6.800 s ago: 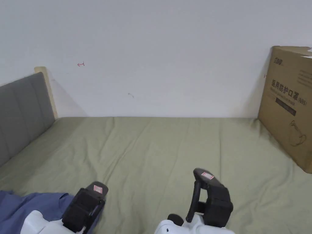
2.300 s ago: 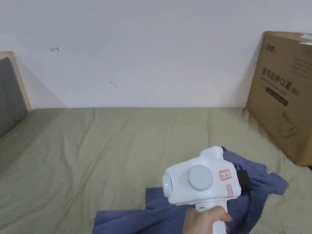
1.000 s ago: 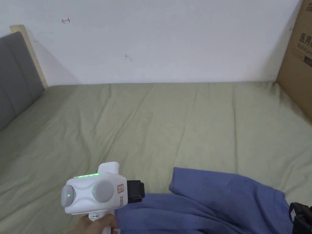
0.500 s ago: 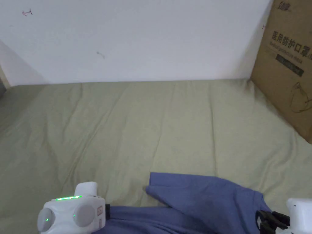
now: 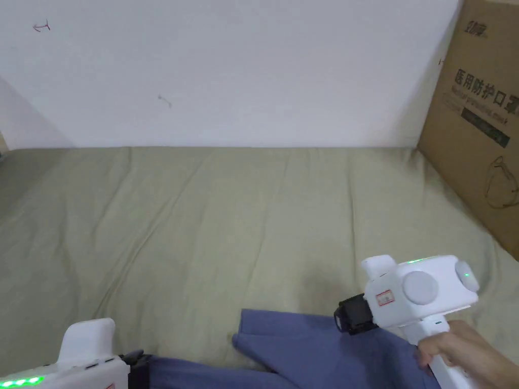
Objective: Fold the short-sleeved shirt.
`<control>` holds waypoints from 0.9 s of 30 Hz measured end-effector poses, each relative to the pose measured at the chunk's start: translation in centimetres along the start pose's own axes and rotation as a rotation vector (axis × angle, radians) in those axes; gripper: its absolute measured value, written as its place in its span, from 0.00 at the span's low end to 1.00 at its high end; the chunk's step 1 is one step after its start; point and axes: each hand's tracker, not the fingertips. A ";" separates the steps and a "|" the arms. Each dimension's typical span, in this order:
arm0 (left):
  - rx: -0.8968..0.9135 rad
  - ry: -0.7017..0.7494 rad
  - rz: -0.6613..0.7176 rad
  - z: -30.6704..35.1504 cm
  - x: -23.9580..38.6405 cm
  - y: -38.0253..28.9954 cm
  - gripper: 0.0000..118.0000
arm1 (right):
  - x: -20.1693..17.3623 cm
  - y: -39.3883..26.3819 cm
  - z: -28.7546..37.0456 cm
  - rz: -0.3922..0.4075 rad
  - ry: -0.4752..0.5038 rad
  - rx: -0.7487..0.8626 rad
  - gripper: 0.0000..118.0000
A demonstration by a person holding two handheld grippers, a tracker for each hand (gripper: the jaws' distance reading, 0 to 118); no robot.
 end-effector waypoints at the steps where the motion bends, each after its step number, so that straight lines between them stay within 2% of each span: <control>1: -0.005 0.000 0.007 -0.1 -0.1 -0.1 0.05 | -0.4 0.3 -1.7 0.039 -0.010 -0.052 0.72; 2: -0.006 -0.003 0.013 0.0 -0.3 -0.2 0.05 | -0.9 0.6 -3.3 0.077 -0.050 -0.122 0.71; 3: -0.004 -0.009 0.013 0.0 -0.4 -0.3 0.05 | 0.5 -0.7 -4.6 0.093 -0.073 -0.172 0.71; 4: -0.008 -0.007 0.010 0.1 -0.5 -0.4 0.05 | 0.6 -0.8 -4.5 0.050 -0.034 -0.119 0.70; 5: -0.008 -0.005 0.008 0.1 -0.7 -0.5 0.05 | 0.8 -0.2 -3.6 0.003 -0.027 -0.125 0.64; 6: -0.007 -0.005 0.010 0.1 -0.9 -0.5 0.05 | 1.0 0.2 -2.7 -0.050 -0.015 -0.134 0.47; 8: -0.006 -0.006 0.030 0.0 -1.0 -0.5 0.05 | 1.5 0.2 -1.7 0.010 -0.042 -0.116 0.01; 9: 0.002 -0.004 0.040 0.1 -1.0 -0.5 0.05 | 1.7 0.0 -1.6 0.016 -0.059 -0.115 0.01; 10: 0.004 -0.001 0.050 0.1 -1.0 -0.4 0.05 | 2.1 -0.2 -1.6 -0.016 -0.055 -0.120 0.01; 11: 0.006 -0.001 0.049 0.2 -1.0 -0.3 0.05 | 2.4 -0.2 -1.5 -0.052 -0.009 -0.115 0.01; 12: 0.006 -0.001 0.048 0.4 -0.9 -0.1 0.05 | 2.4 -0.6 -1.2 -0.061 -0.033 -0.094 0.01; 15: 0.016 -0.003 0.035 1.5 -1.0 0.8 0.05 | 3.3 -0.6 0.8 -0.125 0.000 -0.047 0.01; 18: 0.064 0.033 0.006 3.5 -0.8 2.1 0.05 | 4.4 -0.5 5.6 -0.141 0.021 0.066 0.01; 19: 0.083 0.046 0.003 4.3 -0.8 2.7 0.05 | 4.5 -0.1 7.6 -0.159 0.003 0.105 0.01; 22: 0.149 0.057 -0.001 7.0 -0.7 4.4 0.05 | 6.3 -0.1 13.8 -0.229 0.038 0.235 0.01; 27: 0.264 0.092 -0.023 12.3 -0.3 7.4 0.05 | 5.8 -1.3 25.4 -0.299 0.061 0.437 0.01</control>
